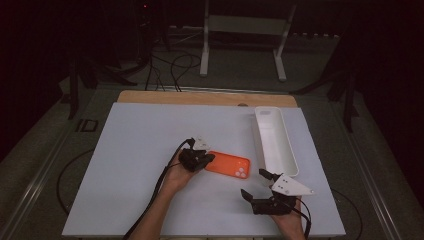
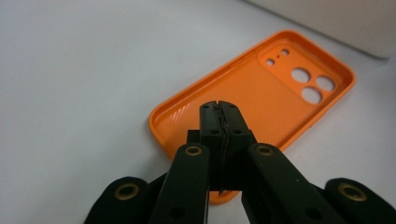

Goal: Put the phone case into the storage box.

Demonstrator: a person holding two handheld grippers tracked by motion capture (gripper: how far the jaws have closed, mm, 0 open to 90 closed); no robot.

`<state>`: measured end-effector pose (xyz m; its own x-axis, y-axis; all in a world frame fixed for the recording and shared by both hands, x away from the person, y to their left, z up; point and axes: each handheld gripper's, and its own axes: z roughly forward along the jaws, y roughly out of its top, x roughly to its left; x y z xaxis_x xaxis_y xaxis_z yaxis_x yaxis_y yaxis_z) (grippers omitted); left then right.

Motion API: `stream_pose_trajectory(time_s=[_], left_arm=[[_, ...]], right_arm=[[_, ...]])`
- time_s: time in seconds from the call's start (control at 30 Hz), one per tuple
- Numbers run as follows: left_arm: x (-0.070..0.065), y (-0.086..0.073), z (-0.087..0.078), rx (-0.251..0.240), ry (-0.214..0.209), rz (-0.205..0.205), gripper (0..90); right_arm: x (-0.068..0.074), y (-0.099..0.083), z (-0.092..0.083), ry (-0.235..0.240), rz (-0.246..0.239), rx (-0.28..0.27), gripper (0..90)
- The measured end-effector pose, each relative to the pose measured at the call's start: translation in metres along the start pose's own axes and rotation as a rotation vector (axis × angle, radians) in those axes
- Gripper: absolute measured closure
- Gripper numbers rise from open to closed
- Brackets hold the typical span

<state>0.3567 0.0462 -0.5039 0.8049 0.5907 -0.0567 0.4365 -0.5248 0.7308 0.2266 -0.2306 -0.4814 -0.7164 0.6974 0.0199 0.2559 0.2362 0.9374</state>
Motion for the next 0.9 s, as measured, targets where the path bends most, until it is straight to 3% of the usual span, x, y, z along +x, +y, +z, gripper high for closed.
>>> stream_pose_trajectory(time_s=[0.47,0.6,0.7,0.9], left_arm=[[-0.003,-0.011,0.005,0.046,0.002,0.0,90.0],[-0.002,-0.018,0.004,0.043,-0.003,-0.018,90.0],[-0.004,-0.018,0.004,0.058,0.002,-0.002,90.0],[-0.007,-0.02,0.001,0.065,-0.007,-0.005,90.0]], right_arm=[[0.0,0.0,-0.001,-0.003,-0.003,0.0,9.1],[0.0,0.0,-0.001,-0.003,0.0,0.001,9.1],[0.0,0.0,0.0,-0.003,-0.002,0.001,9.1],[0.0,0.001,-0.001,-0.005,-0.003,-0.003,9.1]])
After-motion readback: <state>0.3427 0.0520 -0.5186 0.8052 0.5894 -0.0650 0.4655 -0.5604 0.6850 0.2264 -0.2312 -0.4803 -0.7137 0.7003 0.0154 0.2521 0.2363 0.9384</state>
